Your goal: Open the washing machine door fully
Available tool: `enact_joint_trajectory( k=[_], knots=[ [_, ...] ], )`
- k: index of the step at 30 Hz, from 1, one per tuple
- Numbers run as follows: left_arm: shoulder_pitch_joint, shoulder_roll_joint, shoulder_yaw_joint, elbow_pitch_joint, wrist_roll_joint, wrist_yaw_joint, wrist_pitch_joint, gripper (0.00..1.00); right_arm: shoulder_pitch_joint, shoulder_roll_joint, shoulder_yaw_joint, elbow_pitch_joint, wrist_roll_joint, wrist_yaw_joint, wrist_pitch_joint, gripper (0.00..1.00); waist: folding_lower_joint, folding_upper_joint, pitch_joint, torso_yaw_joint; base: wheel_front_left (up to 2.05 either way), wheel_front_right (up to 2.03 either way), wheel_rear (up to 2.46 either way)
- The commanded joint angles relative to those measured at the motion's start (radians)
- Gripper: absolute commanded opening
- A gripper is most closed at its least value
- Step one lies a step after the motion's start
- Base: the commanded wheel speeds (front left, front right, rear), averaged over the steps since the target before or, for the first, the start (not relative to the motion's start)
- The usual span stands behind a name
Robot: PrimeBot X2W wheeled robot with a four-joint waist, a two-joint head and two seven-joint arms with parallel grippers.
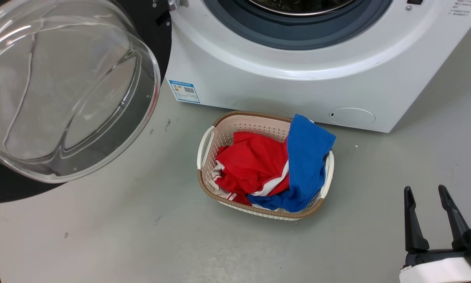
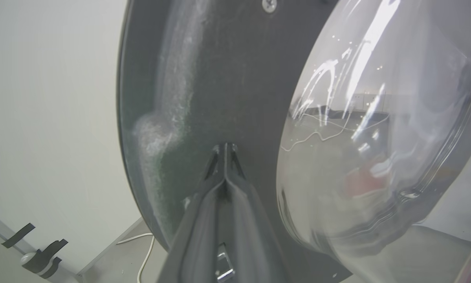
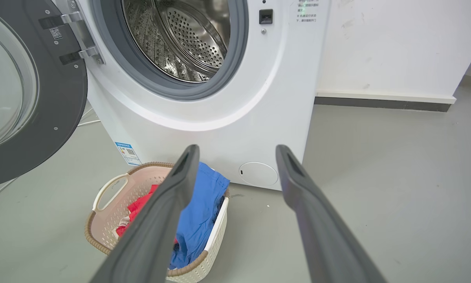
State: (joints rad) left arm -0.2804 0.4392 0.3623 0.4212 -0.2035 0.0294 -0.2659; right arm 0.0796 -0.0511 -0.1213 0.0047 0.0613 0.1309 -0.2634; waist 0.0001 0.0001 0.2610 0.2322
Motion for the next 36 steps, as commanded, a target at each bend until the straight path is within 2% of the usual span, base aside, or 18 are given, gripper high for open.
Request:
enact_joint_trajectory(
  k=[1,11,17,25,29,36],
  knots=[
    [-0.024,0.015,0.015,0.018,0.007,-0.005,0.003,0.0,-0.018,0.002,0.001,0.0,-0.005,0.0,-0.002,1.0,-0.0001,-0.0001,0.004,-0.004,0.0,0.0,0.0],
    [-0.077,0.021,0.06,0.071,0.037,-0.043,0.003,0.0,-0.027,0.002,-0.005,0.002,-0.005,0.0,-0.002,1.0,-0.0001,-0.0001,0.016,-0.016,0.0,0.0,0.0],
    [-0.053,-0.006,0.062,0.047,0.08,-0.063,0.002,0.0,-0.009,0.002,-0.01,0.01,0.017,0.0,-0.002,1.0,-0.0001,-0.0001,-0.024,-0.016,0.0,0.0,0.0],
    [0.016,-0.067,0.038,-0.109,0.142,-0.086,0.002,0.0,0.024,0.002,-0.011,0.013,0.04,0.0,-0.002,1.0,-0.0001,-0.0001,-0.103,-0.015,0.0,0.0,0.0],
    [0.061,-0.113,0.006,-0.226,0.172,-0.076,0.002,0.0,0.037,0.002,-0.012,0.009,0.048,0.0,-0.002,1.0,-0.0001,-0.0001,-0.141,-0.02,0.0,0.0,0.0],
    [0.144,-0.192,-0.102,-0.392,0.216,-0.083,0.002,0.0,0.056,0.002,-0.019,-0.01,0.048,0.0,-0.002,1.0,-0.0001,-0.0001,-0.191,-0.036,0.0,0.0,0.0]
  ],
)
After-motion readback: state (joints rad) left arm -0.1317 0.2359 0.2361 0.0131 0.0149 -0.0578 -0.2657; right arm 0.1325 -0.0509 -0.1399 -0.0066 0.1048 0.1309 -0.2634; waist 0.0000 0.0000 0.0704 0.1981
